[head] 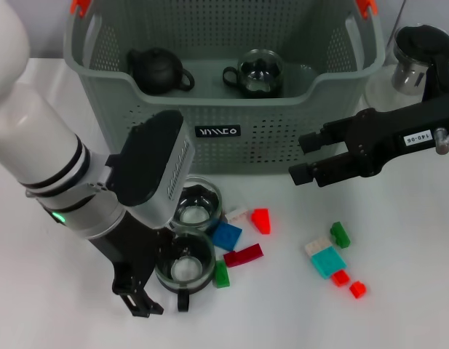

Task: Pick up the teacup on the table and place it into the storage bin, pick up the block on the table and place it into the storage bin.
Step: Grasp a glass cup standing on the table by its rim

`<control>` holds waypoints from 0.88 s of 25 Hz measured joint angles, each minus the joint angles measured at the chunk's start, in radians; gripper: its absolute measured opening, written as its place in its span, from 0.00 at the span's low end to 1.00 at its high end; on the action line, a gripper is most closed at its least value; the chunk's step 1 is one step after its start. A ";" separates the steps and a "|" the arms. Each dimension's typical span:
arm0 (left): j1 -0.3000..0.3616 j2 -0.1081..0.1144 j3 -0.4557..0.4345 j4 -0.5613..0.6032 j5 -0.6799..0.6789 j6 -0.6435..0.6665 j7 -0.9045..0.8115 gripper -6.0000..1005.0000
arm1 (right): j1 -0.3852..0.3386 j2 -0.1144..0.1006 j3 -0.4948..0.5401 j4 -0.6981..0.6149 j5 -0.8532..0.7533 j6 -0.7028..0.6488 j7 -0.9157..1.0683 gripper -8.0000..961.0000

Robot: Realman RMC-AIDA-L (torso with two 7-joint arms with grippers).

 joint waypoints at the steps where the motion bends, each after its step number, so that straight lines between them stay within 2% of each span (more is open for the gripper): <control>1: 0.001 -0.001 0.002 0.000 0.000 -0.004 0.003 0.85 | 0.000 0.000 0.000 0.000 0.000 0.001 0.001 0.83; 11: 0.016 0.000 0.013 0.002 0.007 -0.008 0.051 0.84 | -0.002 0.002 0.000 0.000 0.002 0.004 0.002 0.83; 14: 0.017 -0.001 0.013 0.011 0.007 -0.002 0.049 0.61 | -0.002 0.002 0.000 0.000 0.003 0.005 0.002 0.83; 19: 0.019 -0.002 0.009 0.037 -0.005 0.030 0.044 0.37 | -0.001 0.002 0.000 0.000 0.004 0.006 -0.001 0.83; 22: 0.019 -0.003 0.013 0.044 -0.007 0.041 0.041 0.36 | -0.003 0.002 0.000 0.000 0.005 0.008 -0.005 0.83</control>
